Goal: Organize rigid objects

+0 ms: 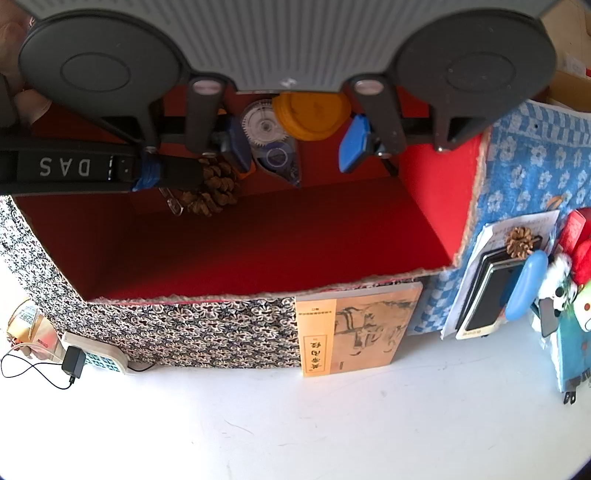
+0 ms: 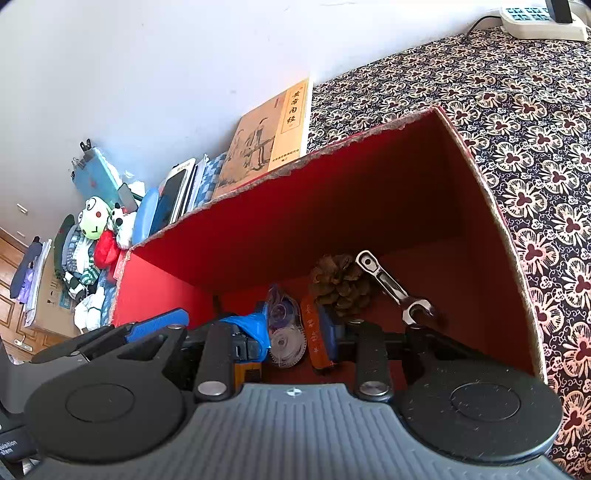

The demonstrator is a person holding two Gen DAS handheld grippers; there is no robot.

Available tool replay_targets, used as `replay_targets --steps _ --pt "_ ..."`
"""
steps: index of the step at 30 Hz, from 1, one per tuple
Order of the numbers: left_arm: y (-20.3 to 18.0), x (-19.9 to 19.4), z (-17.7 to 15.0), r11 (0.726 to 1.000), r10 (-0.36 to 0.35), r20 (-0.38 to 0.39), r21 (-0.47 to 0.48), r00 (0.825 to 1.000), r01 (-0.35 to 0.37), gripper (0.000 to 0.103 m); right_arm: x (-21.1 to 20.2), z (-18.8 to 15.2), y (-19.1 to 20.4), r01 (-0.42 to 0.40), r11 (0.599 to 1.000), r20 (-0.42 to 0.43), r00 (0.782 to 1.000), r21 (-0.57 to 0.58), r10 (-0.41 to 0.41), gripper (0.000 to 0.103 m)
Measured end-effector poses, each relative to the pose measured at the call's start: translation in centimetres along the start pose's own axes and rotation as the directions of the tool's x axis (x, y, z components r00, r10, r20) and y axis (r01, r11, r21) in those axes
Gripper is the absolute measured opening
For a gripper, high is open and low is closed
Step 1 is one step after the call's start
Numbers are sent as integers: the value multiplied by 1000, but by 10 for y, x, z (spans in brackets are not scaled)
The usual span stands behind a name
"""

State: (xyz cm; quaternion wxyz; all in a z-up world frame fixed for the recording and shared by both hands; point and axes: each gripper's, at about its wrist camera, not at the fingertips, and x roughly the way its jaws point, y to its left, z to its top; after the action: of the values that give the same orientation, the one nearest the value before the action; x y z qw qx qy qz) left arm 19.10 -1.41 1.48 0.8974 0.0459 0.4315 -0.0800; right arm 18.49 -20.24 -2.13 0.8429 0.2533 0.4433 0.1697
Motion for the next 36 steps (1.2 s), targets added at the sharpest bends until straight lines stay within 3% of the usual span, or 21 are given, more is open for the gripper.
replay_targets --steps 12,19,36 --pt "-3 -2 0 1000 29 8 6 1000 -29 49 0 -1 3 31 999 12 999 -18 -31 14" --pt "-5 -6 -2 998 56 5 8 998 -56 51 -14 -8 8 94 994 77 993 -61 -89 14" --pt "-19 -76 -24 994 103 77 22 992 -105 58 -76 -46 28 138 983 243 964 -122 -105 14"
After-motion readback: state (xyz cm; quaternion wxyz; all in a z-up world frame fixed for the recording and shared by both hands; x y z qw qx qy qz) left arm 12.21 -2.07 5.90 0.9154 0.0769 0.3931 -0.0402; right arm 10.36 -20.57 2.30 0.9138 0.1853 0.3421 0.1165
